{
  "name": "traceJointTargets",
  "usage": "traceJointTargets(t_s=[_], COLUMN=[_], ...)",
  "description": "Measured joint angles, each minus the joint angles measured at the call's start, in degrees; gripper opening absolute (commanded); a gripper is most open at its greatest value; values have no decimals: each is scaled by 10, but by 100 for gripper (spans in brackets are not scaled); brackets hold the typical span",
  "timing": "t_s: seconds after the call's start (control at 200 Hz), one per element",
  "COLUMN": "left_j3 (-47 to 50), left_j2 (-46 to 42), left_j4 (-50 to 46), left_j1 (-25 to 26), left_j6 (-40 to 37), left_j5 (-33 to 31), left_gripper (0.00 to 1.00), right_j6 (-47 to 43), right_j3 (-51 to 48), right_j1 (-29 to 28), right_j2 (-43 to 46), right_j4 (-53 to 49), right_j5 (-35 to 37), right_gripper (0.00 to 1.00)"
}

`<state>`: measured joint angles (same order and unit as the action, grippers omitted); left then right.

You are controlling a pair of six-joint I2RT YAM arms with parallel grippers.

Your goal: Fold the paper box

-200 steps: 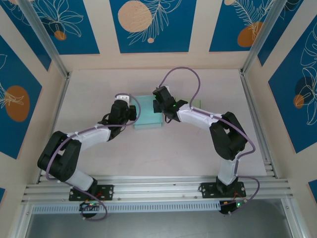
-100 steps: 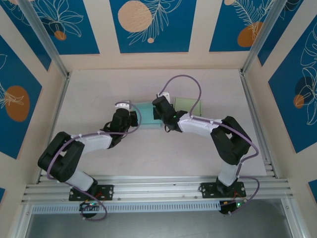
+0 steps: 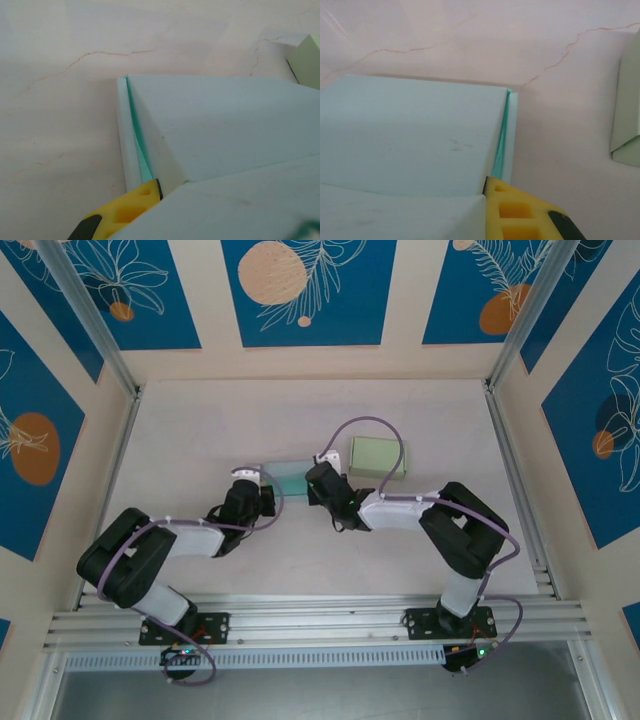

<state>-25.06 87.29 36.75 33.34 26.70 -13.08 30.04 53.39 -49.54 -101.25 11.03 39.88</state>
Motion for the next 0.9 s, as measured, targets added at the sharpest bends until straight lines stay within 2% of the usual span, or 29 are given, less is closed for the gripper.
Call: traceJointTargets(t_s=[0.175,0.39,0.55,0.795,0.9], left_j3=[18,50,90,96,47], left_j2=[-18,-97,-200,-448,-492], left_j4=[8,-50,-110,-303,-367], left_j1=[2,5,6,5,-3], left_j6=[-3,-1,20,64,55], left_j5=[20,43,51,36,28], left_gripper=[43,69,86,91,93], right_j6=[4,4,4,2,-1], right_j3=[-5,-12,-12,-11,-10], right_j1=[-8,-15,-15,-15,-17], right_j2=[-10,-12,-18,-21,-21], right_j4=[15,30,36,37,33], right_j5=[14,18,22,24,26], right_gripper=[9,9,9,9,9])
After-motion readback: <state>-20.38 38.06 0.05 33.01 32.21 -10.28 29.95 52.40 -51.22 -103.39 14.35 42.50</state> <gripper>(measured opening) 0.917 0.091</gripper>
